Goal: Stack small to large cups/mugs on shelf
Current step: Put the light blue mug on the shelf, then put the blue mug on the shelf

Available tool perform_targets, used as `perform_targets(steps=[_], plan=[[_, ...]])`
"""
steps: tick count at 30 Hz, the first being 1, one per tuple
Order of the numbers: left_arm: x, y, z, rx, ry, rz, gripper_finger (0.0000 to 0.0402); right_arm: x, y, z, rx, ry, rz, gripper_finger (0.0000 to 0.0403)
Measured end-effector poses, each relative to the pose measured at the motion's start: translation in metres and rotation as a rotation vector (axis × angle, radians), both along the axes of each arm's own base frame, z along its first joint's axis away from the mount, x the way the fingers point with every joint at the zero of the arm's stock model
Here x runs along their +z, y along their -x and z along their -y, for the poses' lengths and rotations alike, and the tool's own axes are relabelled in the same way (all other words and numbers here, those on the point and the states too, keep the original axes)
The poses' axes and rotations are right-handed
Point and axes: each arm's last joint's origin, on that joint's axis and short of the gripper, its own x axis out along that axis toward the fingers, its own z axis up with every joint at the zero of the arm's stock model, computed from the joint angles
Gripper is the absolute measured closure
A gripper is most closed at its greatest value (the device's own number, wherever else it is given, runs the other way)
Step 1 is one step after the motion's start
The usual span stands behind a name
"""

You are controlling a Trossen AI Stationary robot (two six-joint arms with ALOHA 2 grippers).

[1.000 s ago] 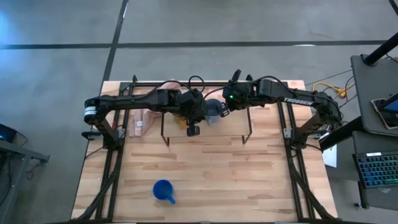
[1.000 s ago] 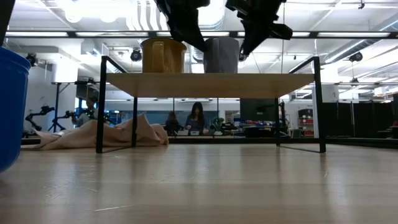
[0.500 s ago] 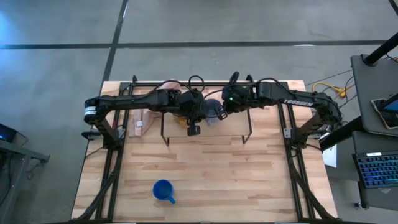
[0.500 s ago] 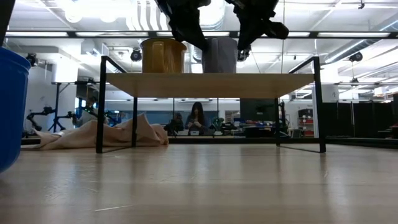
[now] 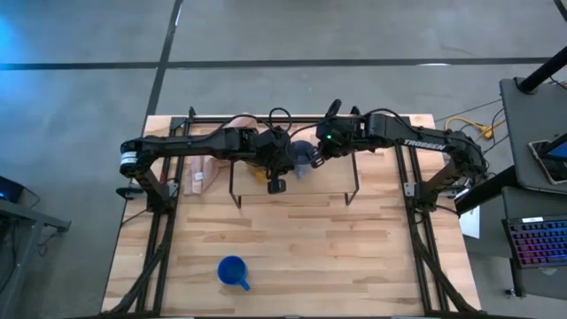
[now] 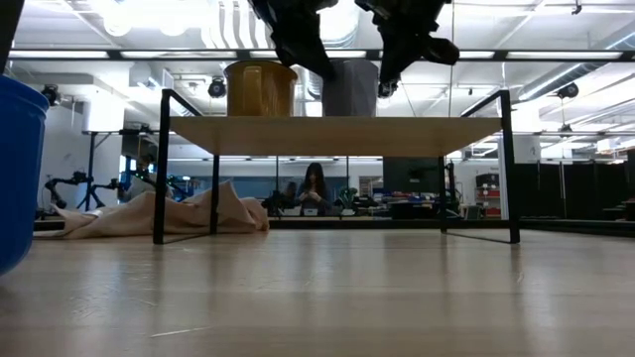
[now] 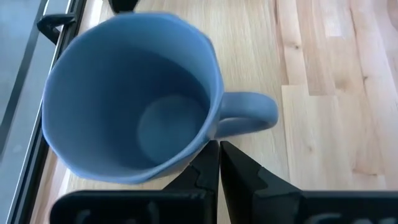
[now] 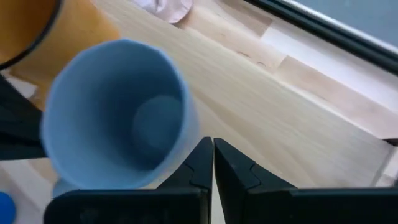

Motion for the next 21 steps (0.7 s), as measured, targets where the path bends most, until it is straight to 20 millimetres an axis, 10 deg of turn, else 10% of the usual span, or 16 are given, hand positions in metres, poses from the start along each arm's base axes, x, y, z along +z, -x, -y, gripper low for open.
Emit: perform_targets(steps=[12, 21], plan=[[0.028, 0.022, 0.009, 0.005, 0.008, 0.062, 0.0402, 0.009, 0.016, -0.001, -0.088, 0.128, -0.045, 0.0393], [0.065, 0.073, 0.041, 0.054, -0.019, 0.100, 0.0373, 0.033, 0.035, -0.022, -0.073, 0.175, 0.050, 0.0332]])
